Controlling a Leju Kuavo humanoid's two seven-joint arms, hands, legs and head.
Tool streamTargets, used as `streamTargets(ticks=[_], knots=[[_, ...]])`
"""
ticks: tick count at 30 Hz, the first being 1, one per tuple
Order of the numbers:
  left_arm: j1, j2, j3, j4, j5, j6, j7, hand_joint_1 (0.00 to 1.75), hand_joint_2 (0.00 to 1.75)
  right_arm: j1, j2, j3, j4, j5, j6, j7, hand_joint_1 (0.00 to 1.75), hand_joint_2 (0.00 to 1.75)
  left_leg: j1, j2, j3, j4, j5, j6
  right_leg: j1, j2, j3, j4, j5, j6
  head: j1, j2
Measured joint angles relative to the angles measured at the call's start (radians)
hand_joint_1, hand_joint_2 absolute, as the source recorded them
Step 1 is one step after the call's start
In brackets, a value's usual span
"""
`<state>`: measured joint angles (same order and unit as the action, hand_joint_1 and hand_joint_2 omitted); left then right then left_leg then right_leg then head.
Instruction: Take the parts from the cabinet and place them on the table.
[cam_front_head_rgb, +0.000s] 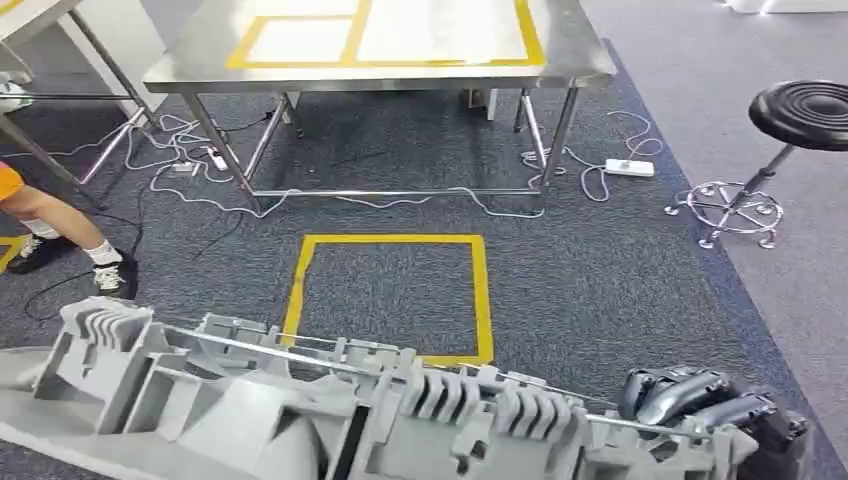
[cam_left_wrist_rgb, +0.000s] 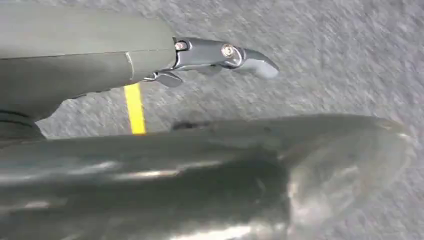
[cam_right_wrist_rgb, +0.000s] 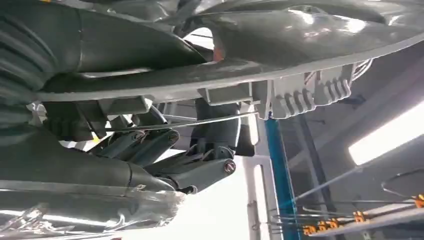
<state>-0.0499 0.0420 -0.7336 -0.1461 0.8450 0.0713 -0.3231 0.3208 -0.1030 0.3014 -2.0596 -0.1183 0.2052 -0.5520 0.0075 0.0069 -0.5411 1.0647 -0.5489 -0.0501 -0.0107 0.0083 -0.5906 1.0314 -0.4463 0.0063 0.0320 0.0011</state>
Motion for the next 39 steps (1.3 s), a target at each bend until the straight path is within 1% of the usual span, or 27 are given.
streamTargets(ticks=[2,3,4,5,7,8,9,12,14,15,18,19,20,21,23,24,25,26,28,30,31,33,34,35,36,38,39], knots=[[0.002,0.000,0.000,0.000,0.001,0.000,-0.001,0.00,0.00,0.000,0.000,0.000,0.000,0.000,0.000,0.000,1.75,1.75,0.001,0.000,-0.096,0.161,-0.063,-0.004,0.001,0.001,0.003,0.000,-0.007,-0.005,0.000,0.000],[0.005,0.001,0.000,0.000,0.002,0.000,-0.001,0.00,0.00,0.001,0.000,0.000,0.000,0.000,0.000,0.000,1.75,1.75,0.000,-0.001,-0.142,0.225,-0.076,-0.004,0.002,0.003,0.005,0.000,-0.011,-0.006,-0.001,0.000],[0.008,0.001,0.000,0.000,0.002,0.000,-0.002,0.00,0.00,0.002,0.000,0.000,0.000,0.000,0.000,0.000,1.75,1.75,0.000,-0.001,-0.162,0.240,-0.060,-0.004,0.002,0.006,0.011,0.000,-0.015,-0.005,0.000,0.000],[0.009,0.002,0.000,0.000,0.002,0.000,-0.002,0.00,0.00,0.002,0.000,0.000,0.000,0.000,0.000,0.000,1.75,1.75,0.001,-0.001,-0.158,0.210,-0.018,-0.002,0.001,0.010,0.019,0.000,-0.021,-0.003,-0.001,0.000],[0.009,0.003,-0.001,0.000,0.003,0.001,-0.004,0.00,0.00,0.002,0.000,-0.001,0.000,0.000,0.000,0.000,1.75,1.75,0.001,-0.001,-0.099,0.059,0.096,0.003,0.000,0.013,0.043,0.000,-0.035,0.003,-0.001,0.000],[0.010,0.003,-0.001,0.000,0.004,0.001,-0.005,0.00,0.00,0.002,0.000,-0.001,0.000,0.000,0.000,0.000,1.75,1.75,0.001,-0.001,-0.069,-0.017,0.137,0.005,0.001,0.014,0.041,-0.001,-0.043,0.008,-0.002,0.000],[0.008,0.002,-0.001,0.000,0.005,0.001,-0.007,0.00,0.00,0.002,0.000,-0.001,0.000,-0.001,0.000,0.000,1.75,1.75,-0.001,-0.003,-0.049,-0.054,0.111,0.009,0.009,0.018,0.046,0.005,-0.055,0.017,-0.005,0.000],[0.008,0.002,-0.001,0.000,0.008,0.001,-0.010,0.00,0.00,0.006,0.000,-0.001,0.000,0.000,0.001,0.000,1.75,1.75,-0.001,-0.003,-0.049,-0.062,0.098,0.033,0.009,0.019,0.063,-0.002,-0.048,0.034,-0.002,0.000],[0.009,0.000,-0.002,0.000,0.008,0.000,-0.011,0.00,0.00,0.006,0.000,-0.001,0.000,0.000,0.001,0.000,1.75,1.75,0.004,-0.004,-0.025,-0.064,0.093,0.046,0.008,0.010,0.066,0.009,-0.066,0.044,0.002,0.000],[0.008,0.002,-0.002,0.000,0.008,0.000,-0.011,0.00,0.00,0.005,-0.001,-0.001,0.000,0.000,0.001,0.000,1.75,1.75,0.004,-0.003,-0.017,-0.064,0.087,0.053,0.008,0.004,0.042,0.063,-0.086,0.048,0.007,0.000],[0.010,0.003,-0.003,0.000,0.010,0.000,-0.012,0.00,0.00,0.010,-0.001,-0.001,0.000,0.002,0.001,0.000,1.75,1.75,0.002,-0.003,0.001,-0.064,0.067,0.056,0.007,0.002,-0.110,0.293,-0.173,0.052,0.010,0.000],[0.011,0.003,-0.005,0.000,0.010,-0.001,-0.013,0.00,0.00,0.012,-0.002,-0.001,0.000,0.002,0.001,0.000,1.75,1.75,0.002,-0.003,0.010,-0.064,0.059,0.056,0.007,0.002,-0.135,0.310,-0.173,0.053,0.010,0.000],[0.012,0.003,-0.006,0.000,0.010,-0.003,-0.013,0.00,0.00,0.013,-0.002,-0.001,0.000,0.003,0.001,0.000,1.75,1.75,0.002,-0.004,0.024,-0.064,0.049,0.055,0.007,0.002,-0.137,0.285,-0.151,0.051,0.010,0.000],[0.012,0.002,-0.007,0.000,0.010,-0.003,-0.013,0.00,0.00,0.013,-0.002,-0.001,0.000,0.004,0.001,0.000,1.75,1.75,0.002,-0.004,0.040,-0.064,0.039,0.053,0.007,0.001,-0.123,0.227,-0.112,0.050,0.011,0.000],[0.012,0.002,-0.007,0.000,0.010,-0.003,-0.013,0.00,0.00,0.014,-0.002,-0.001,0.000,0.004,0.001,0.000,1.75,1.75,0.003,-0.004,0.067,-0.065,0.015,0.046,0.007,-0.003,-0.073,0.063,0.008,0.043,0.011,0.000],[0.011,0.003,-0.007,0.001,0.010,-0.003,-0.013,0.00,0.00,0.016,-0.002,-0.001,0.000,0.004,0.001,-0.001,1.75,1.75,-0.001,-0.004,0.083,-0.061,0.003,0.040,0.009,-0.009,-0.073,0.029,0.055,0.037,0.011,0.000],[0.010,0.003,-0.007,0.001,0.010,-0.004,-0.013,0.00,0.00,0.015,-0.002,-0.001,0.001,0.004,0.001,0.001,1.75,1.75,-0.003,-0.005,0.082,-0.071,-0.002,0.034,0.011,-0.008,-0.068,0.027,0.029,0.026,0.013,0.000],[0.010,0.003,-0.007,0.001,0.010,-0.005,-0.013,0.00,0.00,0.016,-0.002,-0.002,0.000,0.005,0.000,0.001,1.75,1.75,-0.003,-0.003,0.087,-0.081,-0.004,0.026,0.013,-0.005,-0.060,0.026,0.040,0.019,0.006,0.000],[0.009,0.003,-0.007,0.001,0.010,-0.005,-0.013,0.00,0.00,0.016,-0.002,-0.002,0.000,0.005,0.000,0.000,1.75,1.75,-0.003,-0.004,0.097,-0.068,0.011,0.013,0.009,0.001,-0.049,0.019,0.037,0.008,0.008,0.000],[0.004,0.001,-0.007,0.001,0.010,-0.005,-0.014,0.00,0.00,0.015,-0.002,-0.002,-0.001,0.005,0.000,0.000,1.75,1.75,-0.004,-0.004,0.056,0.018,0.009,0.007,0.004,0.000,-0.026,0.011,0.024,-0.004,0.005,0.000],[0.003,0.001,-0.008,0.001,0.010,-0.006,-0.014,0.00,0.00,0.013,-0.003,-0.002,0.000,0.005,0.000,0.000,1.75,1.75,-0.003,-0.004,0.010,0.087,-0.017,0.004,0.004,0.000,-0.021,0.010,0.017,-0.008,0.003,0.000],[0.005,0.001,-0.008,0.001,0.010,-0.006,-0.015,0.00,0.00,0.014,-0.003,-0.002,0.000,0.006,0.000,0.001,1.75,1.75,-0.003,-0.004,-0.081,0.208,-0.096,-0.001,0.004,0.002,-0.011,0.011,0.004,-0.011,0.003,0.000],[0.007,0.001,-0.008,0.001,0.010,-0.005,-0.015,0.00,0.00,0.014,-0.003,-0.002,0.000,0.007,0.000,0.001,1.75,1.75,-0.003,-0.004,-0.112,0.234,-0.113,-0.001,0.004,0.004,-0.003,0.011,-0.002,-0.011,0.003,0.000],[0.009,0.002,-0.008,0.001,0.010,-0.005,-0.015,0.00,0.00,0.014,-0.003,-0.003,0.000,0.007,0.000,0.001,1.75,1.75,-0.003,-0.004,-0.126,0.223,-0.098,-0.001,0.004,0.007,0.006,0.011,-0.009,-0.010,0.003,0.000],[0.009,0.002,-0.008,0.001,0.010,-0.005,-0.015,0.00,0.00,0.014,-0.003,-0.003,0.000,0.007,0.000,0.001,1.75,1.75,-0.003,-0.004,-0.121,0.177,-0.053,0.001,0.004,0.009,0.021,0.011,-0.019,-0.008,0.003,0.000],[0.009,0.003,-0.008,0.001,0.010,-0.005,-0.015,0.00,0.00,0.014,-0.003,-0.004,0.000,0.007,0.000,0.001,1.75,1.75,-0.003,-0.004,-0.083,0.029,0.081,0.006,0.003,0.009,0.048,0.010,-0.037,-0.002,0.003,0.000],[0.011,0.003,-0.008,0.002,0.010,-0.005,-0.015,0.00,0.00,0.014,-0.003,-0.004,0.000,0.007,0.000,0.001,1.75,1.75,-0.003,-0.003,-0.077,-0.030,0.136,0.007,0.006,0.010,0.052,0.011,-0.046,0.003,0.001,0.000]])
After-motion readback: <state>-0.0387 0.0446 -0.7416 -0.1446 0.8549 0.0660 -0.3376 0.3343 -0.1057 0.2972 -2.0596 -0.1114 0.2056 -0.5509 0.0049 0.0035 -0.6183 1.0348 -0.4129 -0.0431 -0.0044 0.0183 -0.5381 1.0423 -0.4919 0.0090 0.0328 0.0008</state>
